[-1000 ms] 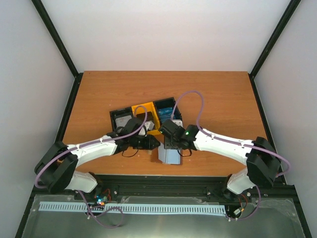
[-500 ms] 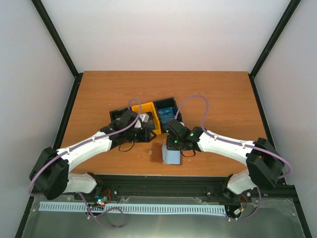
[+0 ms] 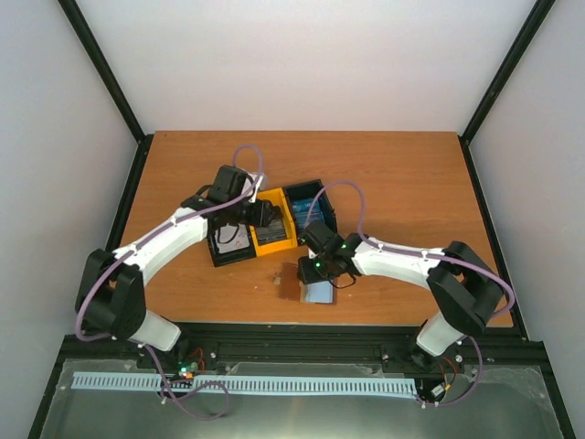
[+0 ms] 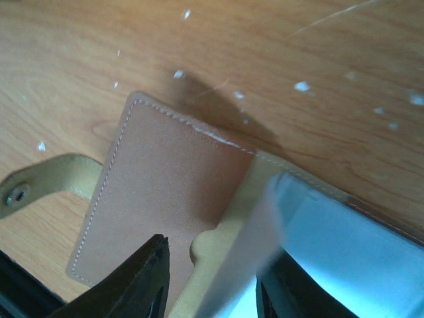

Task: Put the credit cards into the card holder
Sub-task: Adjust the storage box at the center of the board.

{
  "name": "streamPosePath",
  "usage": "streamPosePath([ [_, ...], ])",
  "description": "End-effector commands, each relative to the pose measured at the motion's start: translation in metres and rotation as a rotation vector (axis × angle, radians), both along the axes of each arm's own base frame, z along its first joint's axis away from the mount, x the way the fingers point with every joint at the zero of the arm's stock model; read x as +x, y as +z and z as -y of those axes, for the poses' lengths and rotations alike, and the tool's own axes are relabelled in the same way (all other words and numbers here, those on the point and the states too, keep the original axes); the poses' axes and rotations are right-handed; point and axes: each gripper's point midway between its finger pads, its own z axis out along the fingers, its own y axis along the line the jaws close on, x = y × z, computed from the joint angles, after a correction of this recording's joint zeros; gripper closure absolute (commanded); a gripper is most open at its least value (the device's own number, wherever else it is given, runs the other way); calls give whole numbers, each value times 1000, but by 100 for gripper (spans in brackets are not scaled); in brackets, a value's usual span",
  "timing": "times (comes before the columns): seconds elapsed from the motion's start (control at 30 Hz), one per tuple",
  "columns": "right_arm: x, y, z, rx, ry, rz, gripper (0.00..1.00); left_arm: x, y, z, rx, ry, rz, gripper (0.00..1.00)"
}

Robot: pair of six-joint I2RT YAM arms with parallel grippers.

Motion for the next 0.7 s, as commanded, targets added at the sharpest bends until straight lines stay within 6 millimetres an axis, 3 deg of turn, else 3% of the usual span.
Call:
streamPosePath([
  [0.0, 0, 3, -26, 61, 173, 13, 64, 20, -2, -1, 123, -78, 64, 50],
  [0.17, 1, 9, -39, 103, 247, 35, 60, 34, -6, -7, 189, -48, 76, 50],
  [0.3, -2, 16, -45, 139, 287, 46, 52, 34, -1, -8, 170, -25, 72, 50],
  [0.43, -4, 12, -47, 127, 318, 27, 51, 30, 3, -16, 175, 9, 62, 50],
  [0.67, -4, 27, -60, 191, 388, 57, 43, 19, -12, -70, 140, 162, -47, 60],
])
